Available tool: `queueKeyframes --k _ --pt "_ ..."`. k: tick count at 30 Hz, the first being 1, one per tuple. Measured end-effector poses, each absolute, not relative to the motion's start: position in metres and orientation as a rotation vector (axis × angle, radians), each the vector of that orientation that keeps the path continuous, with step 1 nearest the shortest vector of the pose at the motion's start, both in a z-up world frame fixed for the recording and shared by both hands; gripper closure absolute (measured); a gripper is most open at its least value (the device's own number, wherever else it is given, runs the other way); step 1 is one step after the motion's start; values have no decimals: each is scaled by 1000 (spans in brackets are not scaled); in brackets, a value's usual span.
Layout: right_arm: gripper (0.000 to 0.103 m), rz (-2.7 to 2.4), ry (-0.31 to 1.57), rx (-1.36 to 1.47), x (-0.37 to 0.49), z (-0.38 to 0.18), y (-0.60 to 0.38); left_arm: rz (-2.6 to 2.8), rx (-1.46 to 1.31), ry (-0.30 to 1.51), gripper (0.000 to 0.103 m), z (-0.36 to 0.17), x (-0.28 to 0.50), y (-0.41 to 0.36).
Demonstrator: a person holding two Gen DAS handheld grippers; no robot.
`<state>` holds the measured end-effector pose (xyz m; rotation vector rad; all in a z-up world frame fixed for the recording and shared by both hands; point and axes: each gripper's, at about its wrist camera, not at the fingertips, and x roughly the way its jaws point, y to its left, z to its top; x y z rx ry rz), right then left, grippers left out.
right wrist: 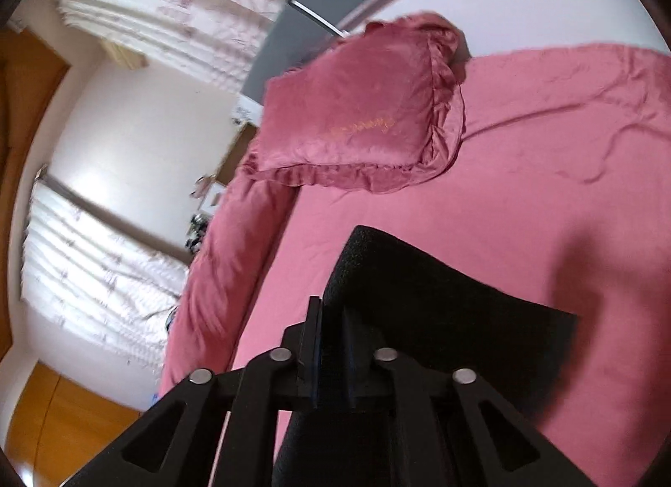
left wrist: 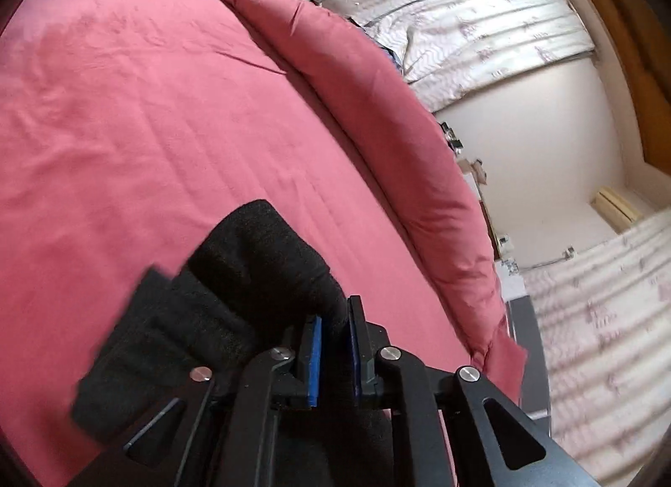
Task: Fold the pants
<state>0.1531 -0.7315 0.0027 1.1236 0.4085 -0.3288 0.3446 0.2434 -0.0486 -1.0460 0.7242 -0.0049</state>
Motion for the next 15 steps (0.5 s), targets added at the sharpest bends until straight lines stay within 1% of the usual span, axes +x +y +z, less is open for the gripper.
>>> queueKeyframes --k 1,2,3,4,5,6,7,8,9,10,13,14,15 --pt "67 -348 405 1133 161 -5 -729 1 -1023 748 86 -57 358 238" --pt "54 -385 425 1137 169 -16 -724 9 -1008 765 83 -64 365 232" --pt "53 -409 443 1132 170 -22 -720 -15 -1007 764 72 -69 367 228" --pt "53 -400 464 1114 171 -34 -711 -56 -999 757 56 -72 366 224" --pt "53 -370 487 1098 171 -42 -707 -101 -967 753 47 -74 364 219" --pt "53 -326 538 1069 170 -52 -701 -136 -919 762 35 -74 360 214" --pt "53 -285 609 1028 164 -65 -692 -176 -882 759 34 -73 352 211" --pt "53 -263 634 1008 158 -73 -687 -232 -833 742 32 -71 340 208" --pt "53 -232 660 984 148 -83 -680 -258 -800 733 28 -69 331 208" --pt "53 -209 684 967 136 -92 -674 -266 -756 725 19 -65 317 209" --pt "53 -183 730 972 89 -119 -659 -182 -700 666 11 -68 271 228" --pt "53 -181 733 992 78 -126 -658 -127 -701 637 7 -71 259 236" --pt "53 -177 727 1025 65 -135 -658 -76 -723 628 0 -78 249 246"
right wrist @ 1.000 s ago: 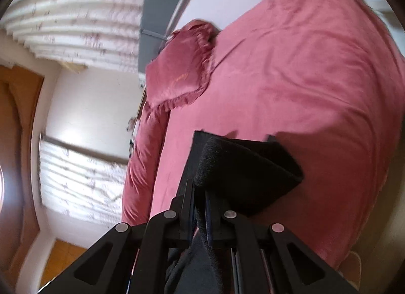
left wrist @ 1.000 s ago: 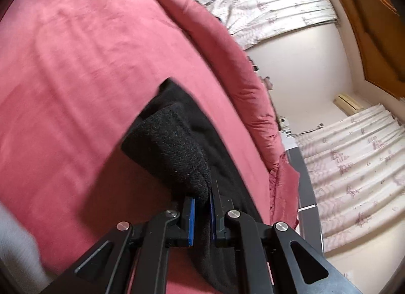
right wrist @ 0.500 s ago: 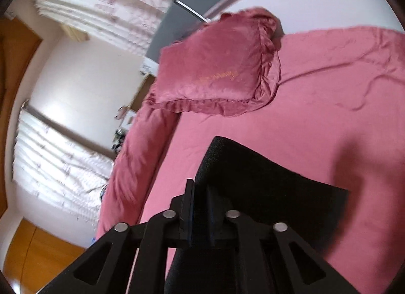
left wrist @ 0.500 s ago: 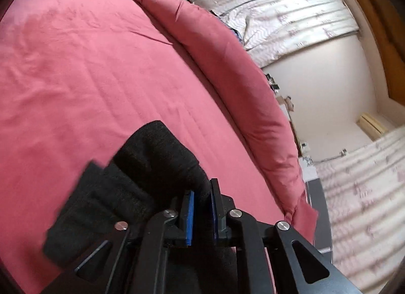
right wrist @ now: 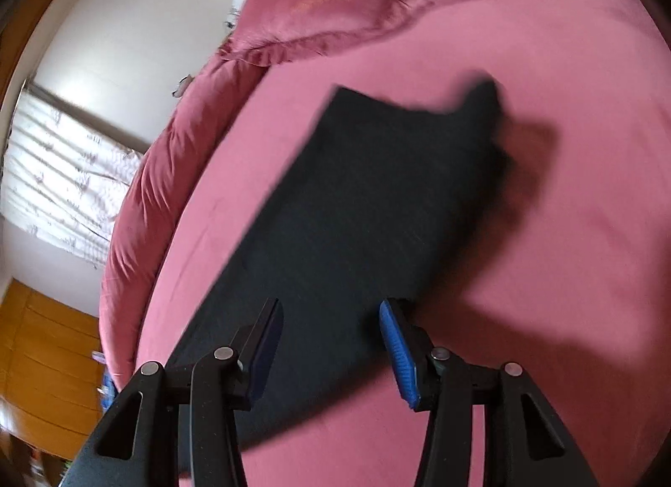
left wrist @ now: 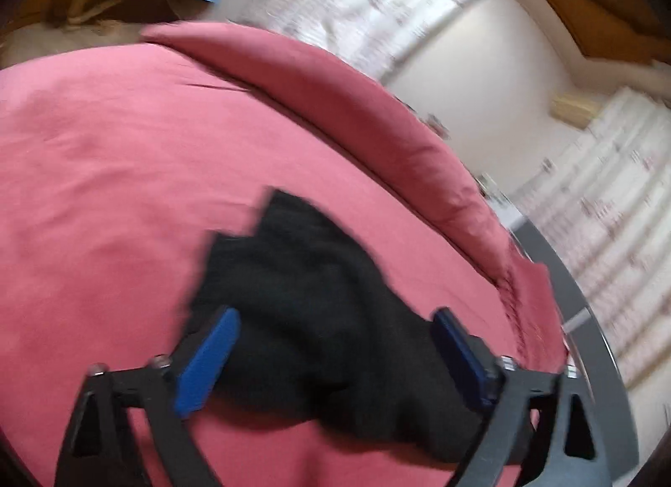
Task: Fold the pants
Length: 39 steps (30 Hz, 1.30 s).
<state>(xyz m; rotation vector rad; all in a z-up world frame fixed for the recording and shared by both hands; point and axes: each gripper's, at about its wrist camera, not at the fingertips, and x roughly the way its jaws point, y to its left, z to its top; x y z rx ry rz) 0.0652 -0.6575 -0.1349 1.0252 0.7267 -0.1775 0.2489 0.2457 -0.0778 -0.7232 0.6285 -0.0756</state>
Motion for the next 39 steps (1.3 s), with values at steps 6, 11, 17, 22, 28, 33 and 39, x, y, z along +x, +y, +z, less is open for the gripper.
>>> queueKeyframes --k 6,11,17,22,28,33,39 --pt "44 -206 632 1190 50 -159 -665 40 -887 722 1 -135 244 277" --pt "40 -172 549 1232 76 -163 -660 -40 -776 728 1 -132 282 261" --pt "50 -119 536 1209 111 -162 -638 17 -587 838 41 -134 312 237" --pt "92 -219 544 1235 103 -160 -637 -64 -710 797 64 -110 301 253" --pt "94 -159 486 1129 72 -105 -623 -146 -727 747 66 -68 253 272" --pt "94 -78 473 1158 27 -82 -600 -112 -757 800 66 -66 193 313" --pt "82 -79 698 1208 -41 -133 -562 -25 -776 986 53 -103 160 344"
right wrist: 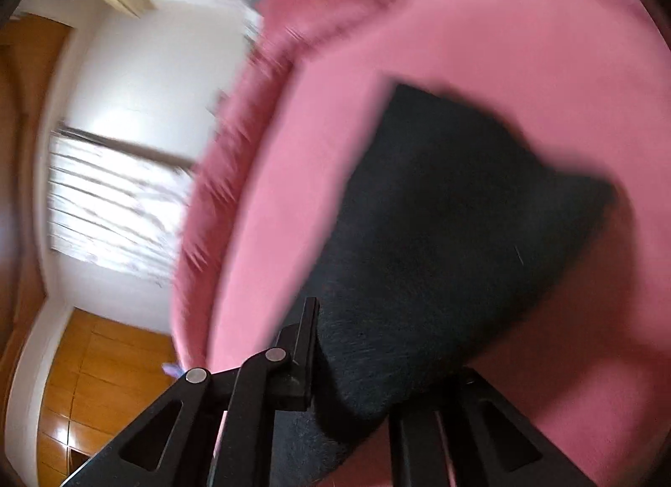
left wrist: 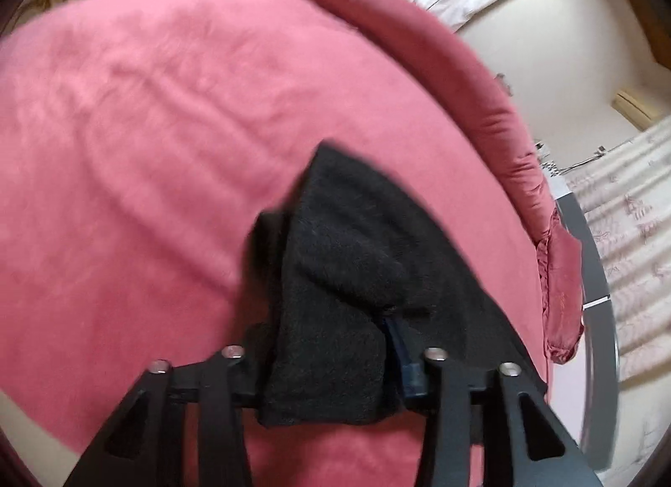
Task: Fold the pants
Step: 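Lower the pants onto the bed and open both tools, then pinch the folded pants edge with both tools side by side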
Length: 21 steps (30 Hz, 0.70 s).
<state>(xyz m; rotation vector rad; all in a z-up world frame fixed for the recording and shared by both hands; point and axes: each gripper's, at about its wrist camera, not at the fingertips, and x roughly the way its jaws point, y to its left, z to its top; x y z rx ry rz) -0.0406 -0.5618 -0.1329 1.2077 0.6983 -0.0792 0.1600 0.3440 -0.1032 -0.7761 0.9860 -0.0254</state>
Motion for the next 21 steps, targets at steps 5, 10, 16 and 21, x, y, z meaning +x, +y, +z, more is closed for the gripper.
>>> queueKeyframes --k 5,10,16,21 --pt "63 -165 834 1194 -85 -151 -579 -6 -744 942 43 -77 147 344" --pt "62 -228 764 1011 -95 -97 -611 240 -721 865 42 -54 132 366" --pt "62 -244 798 762 -17 -71 -627 175 -651 800 39 -32 162 334" --pt "60 -300 866 610 65 -78 -630 -92 -416 890 30 -40 226 237"
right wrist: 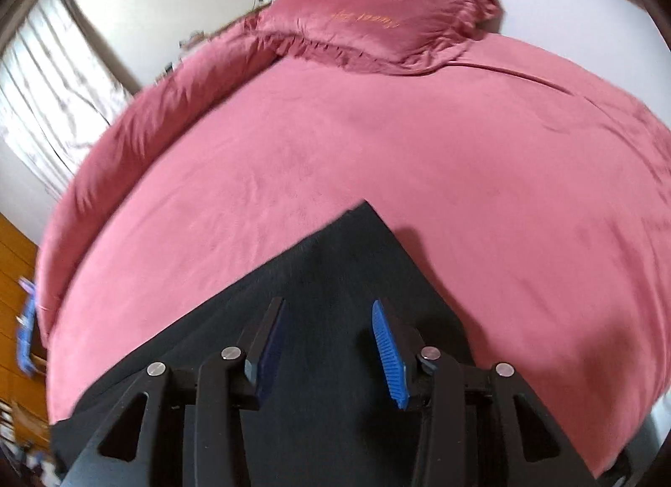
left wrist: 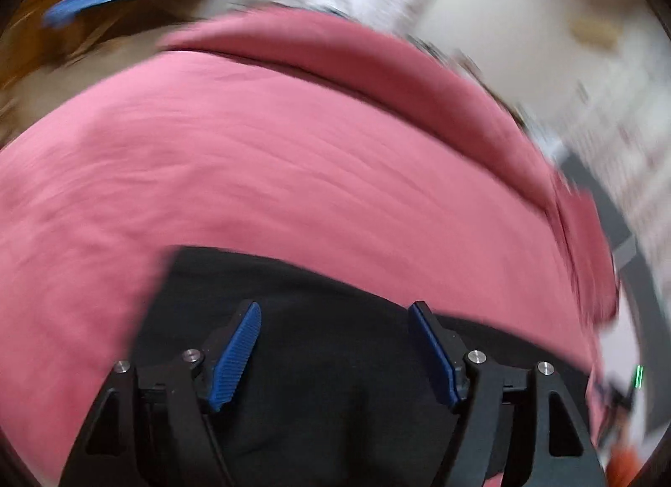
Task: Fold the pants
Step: 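Pinch the folded pants edge with both tools side by side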
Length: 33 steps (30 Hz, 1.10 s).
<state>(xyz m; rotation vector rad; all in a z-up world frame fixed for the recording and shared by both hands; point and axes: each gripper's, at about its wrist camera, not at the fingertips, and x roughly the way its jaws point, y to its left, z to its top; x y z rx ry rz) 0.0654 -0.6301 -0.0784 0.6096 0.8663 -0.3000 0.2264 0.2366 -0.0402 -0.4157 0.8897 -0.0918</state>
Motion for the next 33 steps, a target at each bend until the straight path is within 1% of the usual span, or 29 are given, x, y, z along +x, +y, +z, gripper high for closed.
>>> queueKeyframes --k 3,6,8,11,15,17,18,19,23,24,25,26,27,28,29,30,32,33 --pt "60 -310 908 578 103 -90 -622 -209 -348 945 30 -59 257 188" --pt "60 -256 902 547 123 -86 -599 -268 -331 996 25 -78 278 162" --pt "60 -115 918 520 134 -81 -573 -318 -312 1019 21 -83 287 150" --pt "60 163 1023 469 150 -84 -518 -392 -202 1027 17 -85 294 127" --pt "60 351 1080 233 171 -80 -445 -481 81 1091 16 -97 300 96" --pt "60 422 1085 48 181 -76 -402 -512 315 1080 16 -105 292 79" --pt "60 448 1089 -19 184 -75 -388 -514 376 1064 14 -107 288 75" --pt "60 480 1089 -146 186 -75 -364 -518 392 1059 12 -109 287 75" --pt "60 567 1171 -373 191 -92 -320 -553 349 1091 14 -114 284 85" --pt "59 567 1183 -414 190 -97 -315 -554 369 1081 18 -114 280 86" --pt "60 570 1171 -443 187 -98 -313 -550 379 1074 26 -111 276 91" --pt "69 570 1152 -466 184 -97 -312 -539 387 1062 32 -110 272 92" --pt "88 567 1144 -479 180 -96 -310 -512 407 1033 47 -106 265 97" --pt "93 551 1137 -505 176 -96 -308 -494 427 1010 59 -104 260 98" --pt "96 510 1119 -565 169 -96 -304 -490 440 994 63 -103 254 99" --pt "98 488 1107 -594 164 -96 -302 -495 470 970 76 -101 243 100" --pt "99 436 1079 -630 155 -94 -297 -477 550 920 80 -99 227 94" --pt "100 417 1061 -639 154 -91 -293 -469 569 898 87 -97 222 91"
